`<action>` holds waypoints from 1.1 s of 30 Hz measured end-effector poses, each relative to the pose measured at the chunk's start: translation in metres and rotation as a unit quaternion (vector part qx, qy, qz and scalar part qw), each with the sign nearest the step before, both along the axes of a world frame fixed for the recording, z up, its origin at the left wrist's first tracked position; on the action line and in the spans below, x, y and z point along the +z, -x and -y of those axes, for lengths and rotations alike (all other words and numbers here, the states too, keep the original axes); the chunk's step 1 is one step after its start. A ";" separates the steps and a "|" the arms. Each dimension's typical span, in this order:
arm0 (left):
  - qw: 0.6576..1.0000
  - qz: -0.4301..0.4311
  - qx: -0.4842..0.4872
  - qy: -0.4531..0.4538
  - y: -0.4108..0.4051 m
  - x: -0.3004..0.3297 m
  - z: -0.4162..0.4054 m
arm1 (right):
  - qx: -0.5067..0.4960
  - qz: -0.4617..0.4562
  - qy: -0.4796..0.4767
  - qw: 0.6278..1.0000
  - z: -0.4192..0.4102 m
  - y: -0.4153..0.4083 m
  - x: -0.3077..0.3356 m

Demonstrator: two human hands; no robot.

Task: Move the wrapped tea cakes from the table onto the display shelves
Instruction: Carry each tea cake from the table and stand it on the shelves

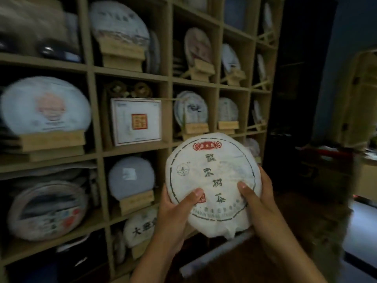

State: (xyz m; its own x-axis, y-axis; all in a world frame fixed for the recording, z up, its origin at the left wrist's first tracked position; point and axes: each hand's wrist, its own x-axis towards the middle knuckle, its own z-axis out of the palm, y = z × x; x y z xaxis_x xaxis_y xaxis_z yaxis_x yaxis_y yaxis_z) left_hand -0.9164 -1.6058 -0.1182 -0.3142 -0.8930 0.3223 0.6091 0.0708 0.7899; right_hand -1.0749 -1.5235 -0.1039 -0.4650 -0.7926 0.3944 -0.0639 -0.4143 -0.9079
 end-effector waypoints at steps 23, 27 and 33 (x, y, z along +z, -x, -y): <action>0.979 0.057 0.194 -0.013 0.001 0.032 -0.049 | 0.060 0.166 0.191 0.966 0.066 -0.036 0.018; 0.970 -0.020 0.240 0.011 0.000 0.031 -0.048 | 0.115 0.178 0.161 0.964 0.060 -0.045 0.016; 0.965 -0.066 0.250 0.043 -0.016 0.030 -0.043 | 0.206 0.164 0.135 0.955 0.063 -0.054 0.021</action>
